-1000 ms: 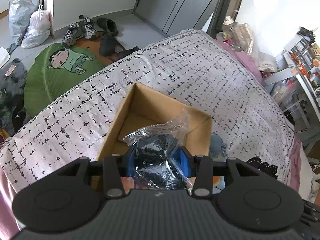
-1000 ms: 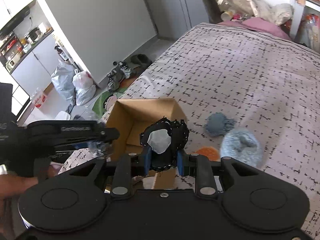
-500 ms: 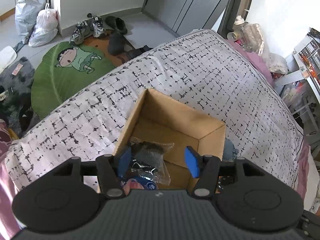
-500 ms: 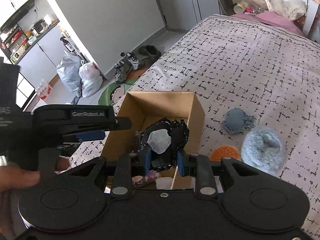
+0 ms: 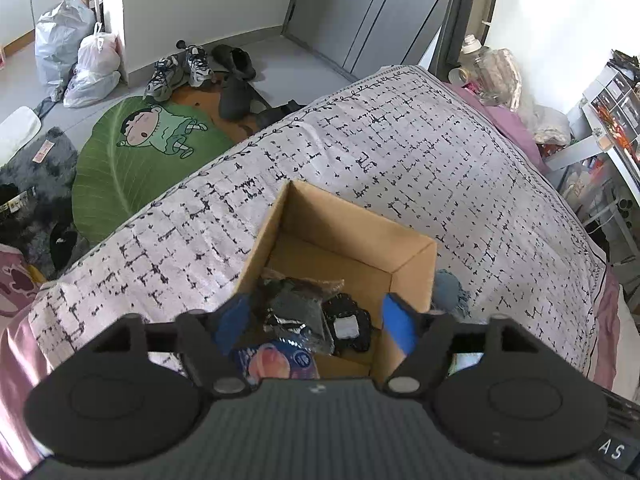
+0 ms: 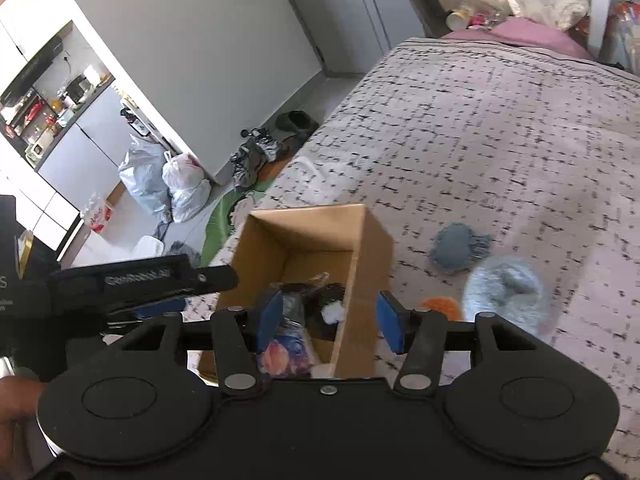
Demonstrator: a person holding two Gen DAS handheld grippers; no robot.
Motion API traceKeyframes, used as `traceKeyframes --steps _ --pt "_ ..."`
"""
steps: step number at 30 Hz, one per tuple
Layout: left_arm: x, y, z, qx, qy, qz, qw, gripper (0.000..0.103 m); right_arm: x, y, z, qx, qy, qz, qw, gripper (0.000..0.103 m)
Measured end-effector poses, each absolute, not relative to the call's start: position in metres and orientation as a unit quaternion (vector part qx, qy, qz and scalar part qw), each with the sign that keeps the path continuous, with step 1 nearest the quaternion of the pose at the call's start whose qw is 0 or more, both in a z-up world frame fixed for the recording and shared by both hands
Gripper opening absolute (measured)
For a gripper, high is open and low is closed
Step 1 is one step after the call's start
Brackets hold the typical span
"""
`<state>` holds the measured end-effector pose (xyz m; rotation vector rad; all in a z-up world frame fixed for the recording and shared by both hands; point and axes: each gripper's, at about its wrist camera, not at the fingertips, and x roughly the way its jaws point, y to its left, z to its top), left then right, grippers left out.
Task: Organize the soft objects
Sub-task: 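Open both tools to drop the bead bag and fuzzy ring into the box, then grasp the light-blue fluffy plush with the right tool while the left tool grips it too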
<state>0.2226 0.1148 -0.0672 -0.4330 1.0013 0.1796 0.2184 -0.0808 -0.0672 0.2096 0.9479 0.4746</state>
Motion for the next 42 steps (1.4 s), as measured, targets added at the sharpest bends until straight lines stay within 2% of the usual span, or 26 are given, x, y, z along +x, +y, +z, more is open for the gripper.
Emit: traceKeyframes --steps 4,6,10,12,19,38,42 --pt "0.219 0.104 -0.066 -0.203 0.482 0.078 0.849 0.080 0.209 -0.095 -0.068 0.089 0.444 0.212 0.866 0.070" --pt "0.216 0.097 -0.064 -0.197 0.482 0.078 0.850 0.086 0.204 -0.100 -0.067 0.081 0.441 0.211 0.868 0.075" --pt "0.210 0.083 -0.060 -0.186 0.478 0.070 0.856 0.090 0.196 -0.114 -0.065 0.082 0.431 0.208 0.874 0.087" --pt "0.208 0.075 -0.058 -0.173 0.471 0.068 0.862 0.096 0.194 -0.121 -0.065 0.083 0.426 0.205 0.877 0.090" --pt "0.200 0.058 -0.053 -0.166 0.461 0.055 0.870 0.103 0.187 -0.144 -0.066 0.089 0.413 0.198 0.884 0.096" --pt "0.196 0.005 -0.052 -0.154 0.459 0.036 0.874 0.103 0.183 -0.211 -0.073 0.145 0.398 0.154 0.893 0.096" --pt "0.199 -0.008 -0.051 -0.149 0.462 0.039 0.874 0.103 0.188 -0.232 -0.080 0.194 0.407 0.151 0.880 0.087"
